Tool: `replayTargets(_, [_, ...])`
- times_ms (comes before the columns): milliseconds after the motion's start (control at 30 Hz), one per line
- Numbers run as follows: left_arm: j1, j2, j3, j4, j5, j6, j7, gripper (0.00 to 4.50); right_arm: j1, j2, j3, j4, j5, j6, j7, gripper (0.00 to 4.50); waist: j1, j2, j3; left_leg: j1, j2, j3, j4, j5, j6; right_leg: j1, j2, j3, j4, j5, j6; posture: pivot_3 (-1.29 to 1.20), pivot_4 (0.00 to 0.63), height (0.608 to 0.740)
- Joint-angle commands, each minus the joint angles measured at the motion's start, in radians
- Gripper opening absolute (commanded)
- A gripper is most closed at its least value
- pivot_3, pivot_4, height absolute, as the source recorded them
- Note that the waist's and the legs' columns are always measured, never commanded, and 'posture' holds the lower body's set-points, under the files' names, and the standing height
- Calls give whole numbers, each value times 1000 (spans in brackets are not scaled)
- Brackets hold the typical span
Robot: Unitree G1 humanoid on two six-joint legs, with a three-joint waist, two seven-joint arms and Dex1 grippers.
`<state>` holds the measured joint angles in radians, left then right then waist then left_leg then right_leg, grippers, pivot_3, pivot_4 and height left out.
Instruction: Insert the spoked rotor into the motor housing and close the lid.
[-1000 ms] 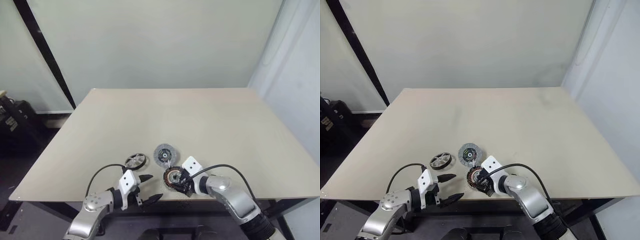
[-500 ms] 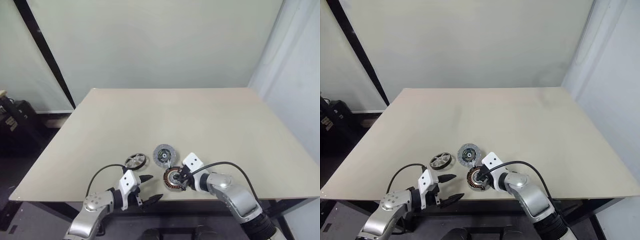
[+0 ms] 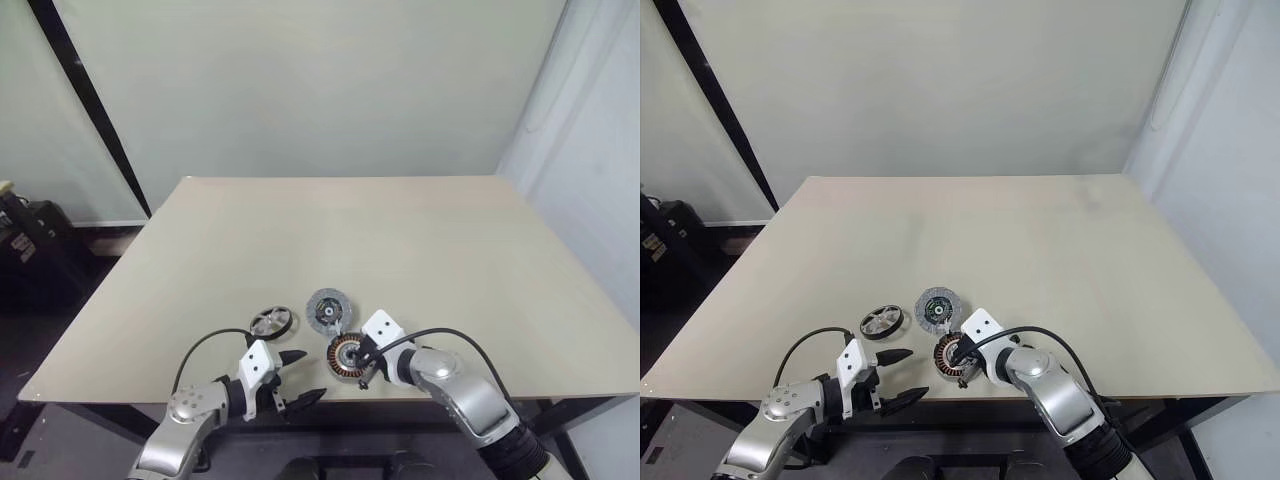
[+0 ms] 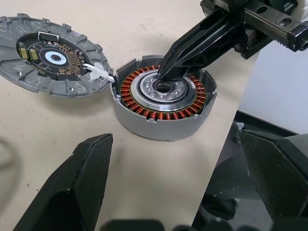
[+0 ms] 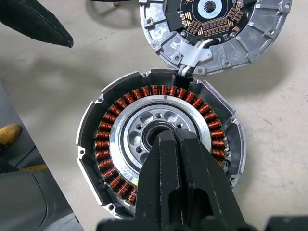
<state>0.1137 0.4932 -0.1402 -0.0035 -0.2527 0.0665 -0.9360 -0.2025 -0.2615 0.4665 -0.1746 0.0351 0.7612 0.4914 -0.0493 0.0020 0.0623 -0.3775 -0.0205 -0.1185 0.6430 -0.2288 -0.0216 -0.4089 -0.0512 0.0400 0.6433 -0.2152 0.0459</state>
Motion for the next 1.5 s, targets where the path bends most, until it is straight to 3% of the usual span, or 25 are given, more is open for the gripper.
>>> replayTargets(33, [-11,-4,1,-35,-4,-11,0,4500,-18,13,-28,-46,15,-12,0,40,0,0,0,0,0,0,0,0,0,0,0,0,0,0,0,0,0,740])
replayTargets(200, [-10,-4,1,-31,-2,-18,-1,4500,-28,22,-17,-35,5,-20,4,40,0,0,0,0,0,0,0,0,0,0,0,0,0,0,0,0,0,740])
replayTargets(400, [-10,-9,2,-31,-2,-22,2,4500,-35,-57,52,2,-72,-18,16,40,0,0,0,0,0,0,0,0,0,0,0,0,0,0,0,0,0,740])
replayTargets(1300, [-9,-12,1,-19,4,-37,-2,4500,-46,-31,-7,-80,-4,62,55,40,0,0,0,0,0,0,-2,0,0,0,0,0,-1,0,0,0,0,740])
replayTargets(1400, [-7,-8,-3,-15,9,-44,-7,4500,-43,-27,-5,-79,-7,67,48,582,0,0,0,0,0,0,-2,0,0,0,0,0,-1,0,0,0,0,740])
replayTargets(1500, [-5,-7,-4,-15,11,-46,-9,4500,-40,-17,-9,-81,0,82,42,1599,0,0,0,0,0,0,-2,0,0,-1,0,0,-1,0,0,0,0,740])
